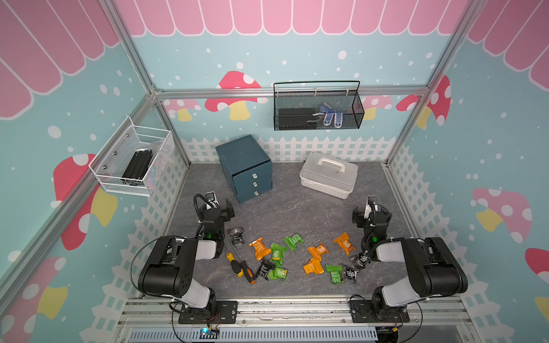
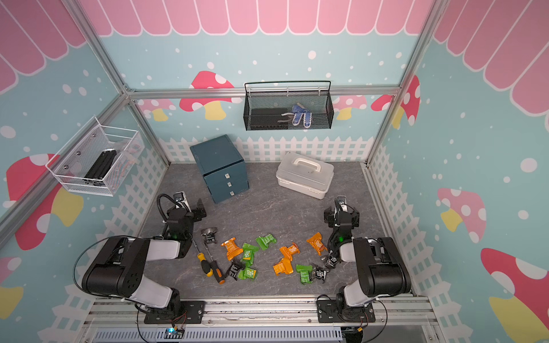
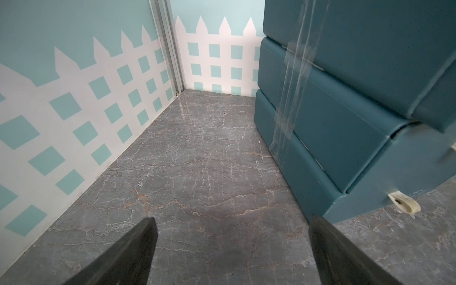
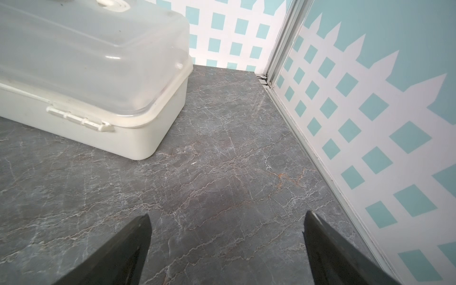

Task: Place the cookies into the drawer by color
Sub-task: Move the storage box to the center of the board.

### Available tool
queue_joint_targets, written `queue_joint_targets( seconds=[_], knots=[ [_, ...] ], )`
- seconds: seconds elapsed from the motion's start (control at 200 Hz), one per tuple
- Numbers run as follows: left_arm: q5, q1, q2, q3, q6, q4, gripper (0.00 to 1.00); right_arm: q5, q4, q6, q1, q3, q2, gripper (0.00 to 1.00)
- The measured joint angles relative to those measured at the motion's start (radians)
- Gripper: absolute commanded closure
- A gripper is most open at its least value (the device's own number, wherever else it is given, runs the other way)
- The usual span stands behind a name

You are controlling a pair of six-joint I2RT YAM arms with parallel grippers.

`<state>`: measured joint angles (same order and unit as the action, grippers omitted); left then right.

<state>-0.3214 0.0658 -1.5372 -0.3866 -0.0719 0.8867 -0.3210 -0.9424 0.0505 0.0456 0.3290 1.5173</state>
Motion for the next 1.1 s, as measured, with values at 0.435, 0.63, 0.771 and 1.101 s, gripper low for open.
queue_joint_targets(
  seconds=[0.435, 0.63, 0.771, 1.101],
  knots=[
    [0.0, 0.0, 0.0, 0.0, 0.0, 0.0, 0.01, 0.0, 0.0, 0.0, 0.0, 0.0, 0.0, 0.01],
    [0.0, 0.0, 0.018, 0.003, 0.0, -0.009, 0.01, -0.011, 0.061, 0.007, 0.0, 0.0, -0.079, 0.01],
    [0.008, 0.001, 0.129, 0.004, 0.001, -0.093, 0.01, 0.018, 0.208, 0.008, 0.0, 0.041, -0.223, 0.01],
    [-0.035, 0.023, 0.328, -0.138, -0.106, -0.398, 0.01, 0.275, 0.328, 0.114, 0.0, 0.116, -0.473, 0.01]
  ],
)
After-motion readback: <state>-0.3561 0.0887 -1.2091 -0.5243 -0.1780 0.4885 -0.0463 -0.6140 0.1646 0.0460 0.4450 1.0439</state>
